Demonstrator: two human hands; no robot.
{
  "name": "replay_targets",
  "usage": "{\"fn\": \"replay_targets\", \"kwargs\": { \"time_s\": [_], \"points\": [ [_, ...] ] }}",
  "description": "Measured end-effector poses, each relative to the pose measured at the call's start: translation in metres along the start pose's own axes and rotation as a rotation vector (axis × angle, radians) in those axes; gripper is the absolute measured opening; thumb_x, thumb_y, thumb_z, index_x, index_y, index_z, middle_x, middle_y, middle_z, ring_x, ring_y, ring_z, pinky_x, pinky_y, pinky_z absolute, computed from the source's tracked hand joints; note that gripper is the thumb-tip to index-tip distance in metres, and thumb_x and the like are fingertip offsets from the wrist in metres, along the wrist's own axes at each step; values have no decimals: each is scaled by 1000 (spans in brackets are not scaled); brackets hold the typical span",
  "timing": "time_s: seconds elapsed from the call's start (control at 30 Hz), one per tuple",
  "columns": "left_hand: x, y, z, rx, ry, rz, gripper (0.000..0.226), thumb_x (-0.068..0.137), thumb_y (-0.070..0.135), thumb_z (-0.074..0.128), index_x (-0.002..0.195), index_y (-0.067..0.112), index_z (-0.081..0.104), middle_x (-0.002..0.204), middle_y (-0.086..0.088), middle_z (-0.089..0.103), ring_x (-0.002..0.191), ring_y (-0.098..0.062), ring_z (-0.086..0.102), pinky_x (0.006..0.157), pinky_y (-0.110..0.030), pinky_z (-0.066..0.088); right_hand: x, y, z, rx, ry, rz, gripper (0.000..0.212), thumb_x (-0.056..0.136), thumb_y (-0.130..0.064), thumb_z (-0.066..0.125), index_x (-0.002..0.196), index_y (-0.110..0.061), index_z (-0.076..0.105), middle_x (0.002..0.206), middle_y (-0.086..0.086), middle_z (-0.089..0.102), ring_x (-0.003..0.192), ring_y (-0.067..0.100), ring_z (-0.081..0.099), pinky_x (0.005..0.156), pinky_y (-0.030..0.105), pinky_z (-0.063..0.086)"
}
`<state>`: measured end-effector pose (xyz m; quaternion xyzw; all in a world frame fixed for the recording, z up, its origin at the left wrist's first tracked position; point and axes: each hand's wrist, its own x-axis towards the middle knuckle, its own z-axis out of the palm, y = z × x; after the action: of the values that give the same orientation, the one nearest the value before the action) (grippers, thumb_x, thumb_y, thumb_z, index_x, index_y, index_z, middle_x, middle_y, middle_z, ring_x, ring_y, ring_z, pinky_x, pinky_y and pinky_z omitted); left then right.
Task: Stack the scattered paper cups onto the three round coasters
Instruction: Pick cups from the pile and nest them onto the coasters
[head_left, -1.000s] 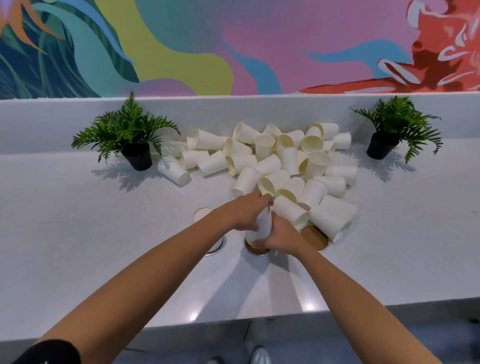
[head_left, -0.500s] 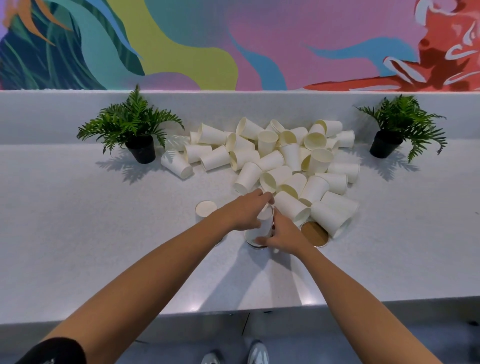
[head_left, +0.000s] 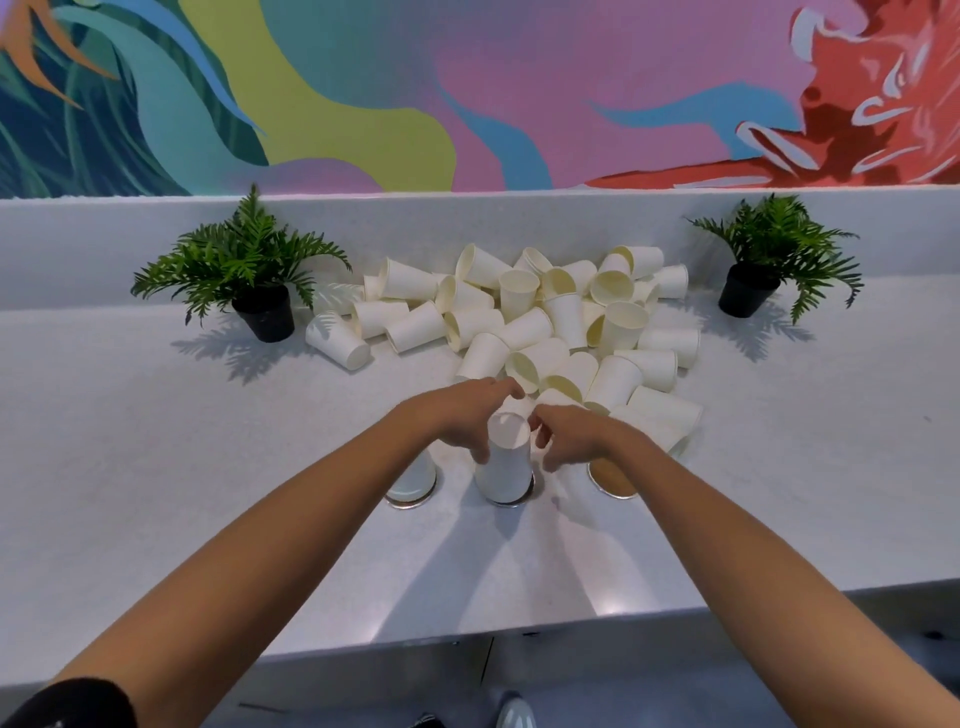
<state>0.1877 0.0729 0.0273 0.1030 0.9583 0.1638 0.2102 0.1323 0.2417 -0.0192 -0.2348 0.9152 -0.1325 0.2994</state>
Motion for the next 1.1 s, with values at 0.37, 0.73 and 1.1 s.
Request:
{"fn": "replay_targets", "kwargs": {
  "time_s": [0.37,0.73,1.1],
  "points": [
    [23,-40,-43,-241,96,-58,64,84,24,71,138,25,37,133,-2,51,111,-21,56,87,-30,49,14,16,-9,-454,277,244,69,84,-52,61,135,-11,39,128,10,49,117,30,53,88,37,46],
    [69,-64,-37,-137,225,-266,58,83,28,70,133,12,45,129,-11,56,110,-26,57,88,-33,48,43,2,-14,-375,192,179,73,73,-48,73,128,-14,40,117,5,58,103,25,61,74,32,45],
    [128,-72,-26,-92,153,-378,76,81,40,71,136,3,35,130,-13,55,116,-28,55,88,-31,45,66,-24,-112,-324,318,139,70,72,-48,72,125,-15,42,104,2,57,88,23,55,68,32,40]
  ]
}}
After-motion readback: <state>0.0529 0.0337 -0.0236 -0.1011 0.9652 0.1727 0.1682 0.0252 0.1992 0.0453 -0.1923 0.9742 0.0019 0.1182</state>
